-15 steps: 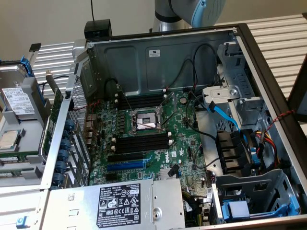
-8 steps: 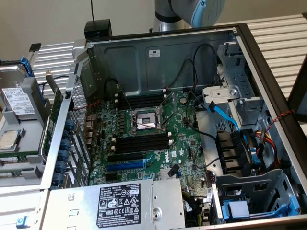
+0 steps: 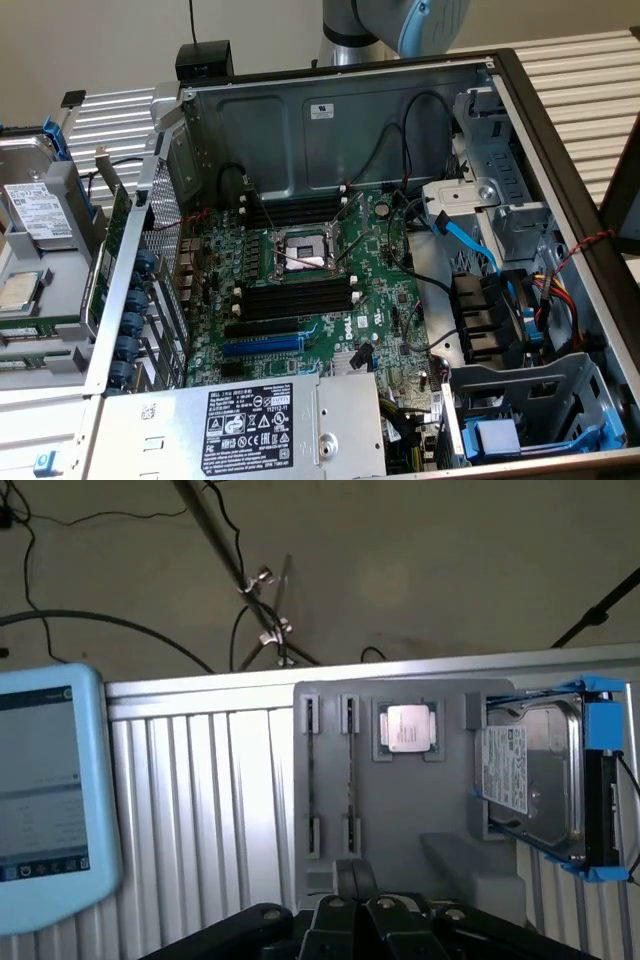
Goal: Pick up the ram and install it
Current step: 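Pick up the ram and move it above insertion slot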
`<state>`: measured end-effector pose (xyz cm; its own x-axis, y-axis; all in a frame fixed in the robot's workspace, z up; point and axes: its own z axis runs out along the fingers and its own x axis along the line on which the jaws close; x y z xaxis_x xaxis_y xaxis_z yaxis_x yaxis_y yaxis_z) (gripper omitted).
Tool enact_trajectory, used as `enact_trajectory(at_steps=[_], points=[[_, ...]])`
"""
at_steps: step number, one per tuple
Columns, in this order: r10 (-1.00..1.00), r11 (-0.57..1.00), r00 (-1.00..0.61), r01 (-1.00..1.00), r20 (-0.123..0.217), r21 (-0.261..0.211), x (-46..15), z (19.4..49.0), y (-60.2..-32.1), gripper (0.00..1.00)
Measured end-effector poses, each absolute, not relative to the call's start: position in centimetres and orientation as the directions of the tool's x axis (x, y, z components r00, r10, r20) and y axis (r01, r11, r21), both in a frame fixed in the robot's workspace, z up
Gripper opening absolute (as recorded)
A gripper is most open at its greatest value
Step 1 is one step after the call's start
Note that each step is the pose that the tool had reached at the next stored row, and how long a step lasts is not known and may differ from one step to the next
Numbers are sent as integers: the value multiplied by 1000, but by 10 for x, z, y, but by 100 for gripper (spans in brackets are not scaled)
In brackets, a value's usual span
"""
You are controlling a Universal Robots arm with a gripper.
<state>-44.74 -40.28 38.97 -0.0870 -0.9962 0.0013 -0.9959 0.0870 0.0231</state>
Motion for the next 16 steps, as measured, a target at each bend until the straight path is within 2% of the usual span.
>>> enact_trajectory(at_steps=[5,7,9,10,16], points=[[-996,84,-84,-996,0,13,-448,388,-403,12],[-997,82,-82,-997,1,13,-449,388,-403,24],[-997,81,-81,-997,0,13,-449,387,-403,24],[-997,80,-80,-997,0,13,-449,386,-403,31],[-997,76,-76,-997,0,13,-450,379,-403,31]])
